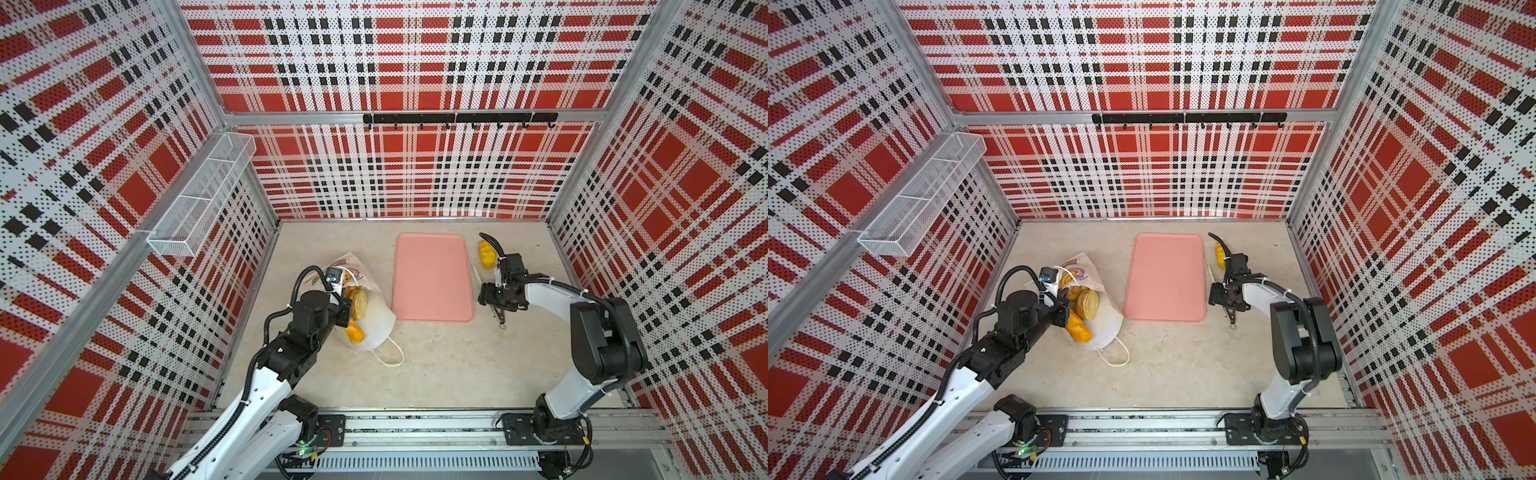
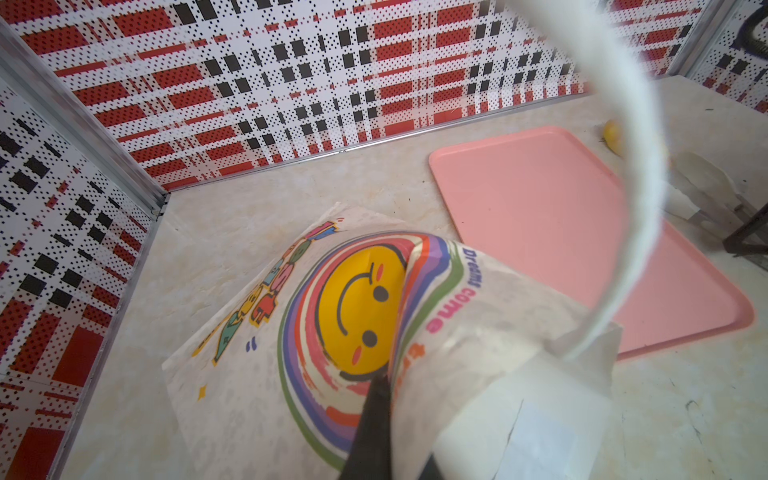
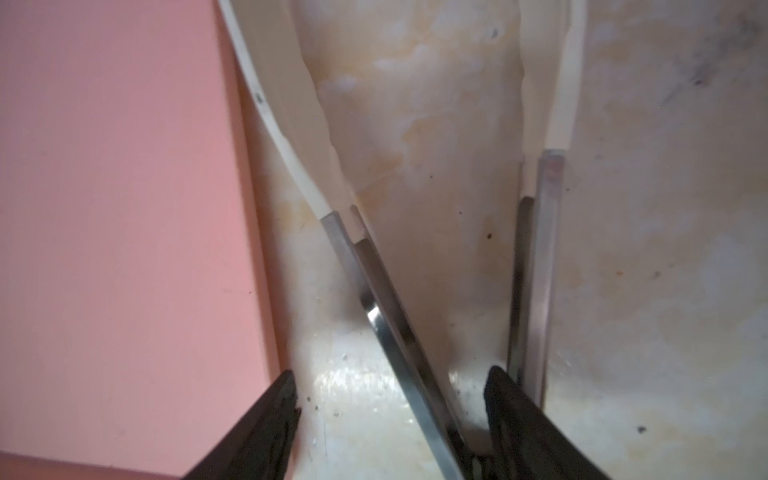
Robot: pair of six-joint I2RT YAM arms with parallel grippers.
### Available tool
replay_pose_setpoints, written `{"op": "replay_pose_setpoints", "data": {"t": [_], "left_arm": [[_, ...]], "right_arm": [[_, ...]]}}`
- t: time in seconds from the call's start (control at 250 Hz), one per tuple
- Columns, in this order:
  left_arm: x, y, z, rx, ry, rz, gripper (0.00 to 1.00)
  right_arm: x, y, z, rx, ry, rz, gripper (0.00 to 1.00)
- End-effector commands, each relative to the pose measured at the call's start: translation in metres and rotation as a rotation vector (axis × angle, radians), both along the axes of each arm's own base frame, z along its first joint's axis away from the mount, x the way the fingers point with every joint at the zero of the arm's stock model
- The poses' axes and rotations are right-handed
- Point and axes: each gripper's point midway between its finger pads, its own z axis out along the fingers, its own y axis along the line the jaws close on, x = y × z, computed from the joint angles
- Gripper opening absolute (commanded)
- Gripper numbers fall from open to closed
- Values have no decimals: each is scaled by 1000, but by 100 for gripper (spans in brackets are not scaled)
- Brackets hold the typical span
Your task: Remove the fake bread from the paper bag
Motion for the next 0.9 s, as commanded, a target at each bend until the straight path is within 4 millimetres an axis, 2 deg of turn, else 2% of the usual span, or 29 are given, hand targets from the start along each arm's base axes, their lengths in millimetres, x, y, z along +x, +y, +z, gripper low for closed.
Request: {"op": "replay_pose_setpoints", "data": {"t": [0.0, 0.128, 0.22, 0.388, 0.52, 0.624, 0.712, 0.896], "left_arm": [[1, -5, 9, -25, -25, -12, 0], [1, -5, 8, -23, -22, -11, 0], [1, -5, 7, -22, -21, -12, 0], [2, -6, 7, -22, -18, -15, 0], [1, -5, 8, -23, -22, -14, 0], [1, -5, 9, -24, -24, -12, 0], [1, -6, 9, -25, -24, -16, 0], [0, -5, 10, -28, -28, -15, 0]], "right_arm": [[-2, -10, -13, -89, 39, -10, 68], [-8, -13, -23, -108, 64, -15, 63], [-9, -10, -18, -82, 33, -4, 63], [-6, -3, 17, -37, -64, 16, 65], [-7, -9, 49, -31, -145, -7, 66], [-6, -20, 67, -26, -198, -61, 68], [-3, -32, 68, -55, -194, -94, 67], [11, -48, 47, -105, -110, -119, 60]]}}
